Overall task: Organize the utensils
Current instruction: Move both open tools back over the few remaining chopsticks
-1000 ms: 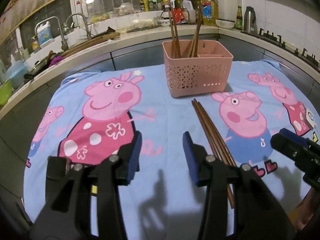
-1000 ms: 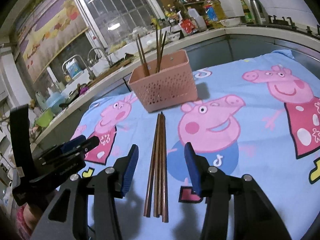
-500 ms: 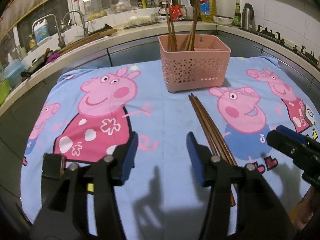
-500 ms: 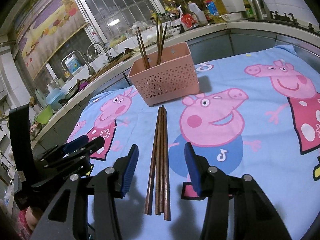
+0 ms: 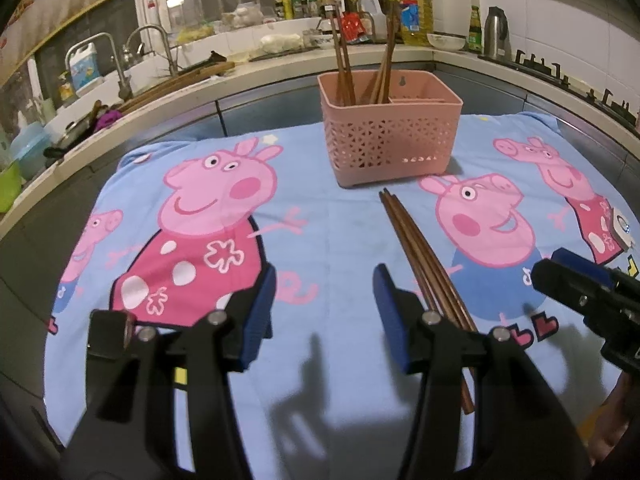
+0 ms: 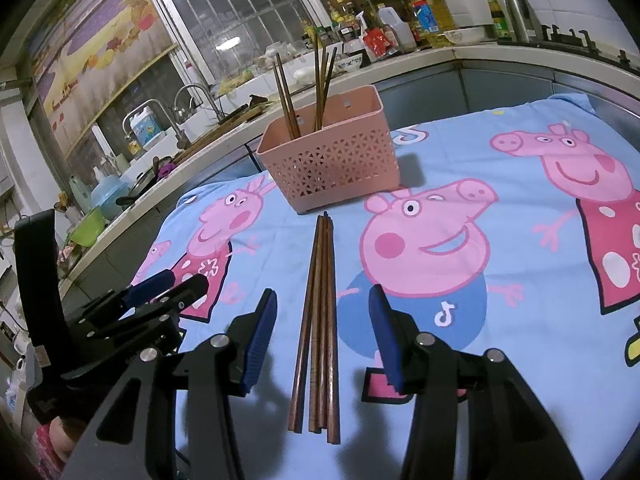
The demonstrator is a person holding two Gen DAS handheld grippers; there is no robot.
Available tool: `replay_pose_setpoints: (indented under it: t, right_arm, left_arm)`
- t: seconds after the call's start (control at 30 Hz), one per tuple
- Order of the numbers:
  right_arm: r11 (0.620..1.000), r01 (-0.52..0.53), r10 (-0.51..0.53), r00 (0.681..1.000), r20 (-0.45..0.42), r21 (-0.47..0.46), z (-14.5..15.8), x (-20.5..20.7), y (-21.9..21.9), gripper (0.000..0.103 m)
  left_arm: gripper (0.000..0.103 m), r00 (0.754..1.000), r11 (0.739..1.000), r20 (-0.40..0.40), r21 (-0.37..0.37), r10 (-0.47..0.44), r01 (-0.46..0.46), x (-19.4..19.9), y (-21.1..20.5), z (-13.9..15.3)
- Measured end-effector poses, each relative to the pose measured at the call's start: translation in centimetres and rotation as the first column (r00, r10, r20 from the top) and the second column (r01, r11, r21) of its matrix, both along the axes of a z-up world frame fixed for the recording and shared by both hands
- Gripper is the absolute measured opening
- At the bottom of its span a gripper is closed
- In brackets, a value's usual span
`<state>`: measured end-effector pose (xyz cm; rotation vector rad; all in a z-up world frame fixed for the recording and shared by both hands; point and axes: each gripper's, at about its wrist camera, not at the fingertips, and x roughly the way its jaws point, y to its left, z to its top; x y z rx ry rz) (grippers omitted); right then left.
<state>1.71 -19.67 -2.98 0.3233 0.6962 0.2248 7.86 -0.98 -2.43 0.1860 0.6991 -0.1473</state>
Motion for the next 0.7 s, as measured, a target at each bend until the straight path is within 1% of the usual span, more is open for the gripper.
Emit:
replay_pose_setpoints:
  t: [0.2, 0.57, 0.7]
  right_arm:
    - [1.000, -0.003, 0.003, 1.000, -0.002, -0.008, -0.09, 0.11, 0.06, 0.010]
    - [0.997, -0.026, 0.026, 1.000, -0.004, -0.069, -0.38, 0.35, 0.76, 0.010]
    - [0.997, -0.034, 0.033, 0.999, -0.014, -0.075, -0.57, 0.54, 0.99, 0.010]
  left_arm:
    - [0.048, 1.000, 1.000, 0.012, 0.012, 0.002, -0.002, -0.22, 0.01, 0.14]
    - [0.048, 0.999, 1.000, 0.030, 0.029, 0.012, -0.012, -0.25, 0.28, 0.24]
    - [0.048, 0.999, 0.999, 0.032, 0.033, 0.013, -0.014, -0.24, 0.28, 0.23]
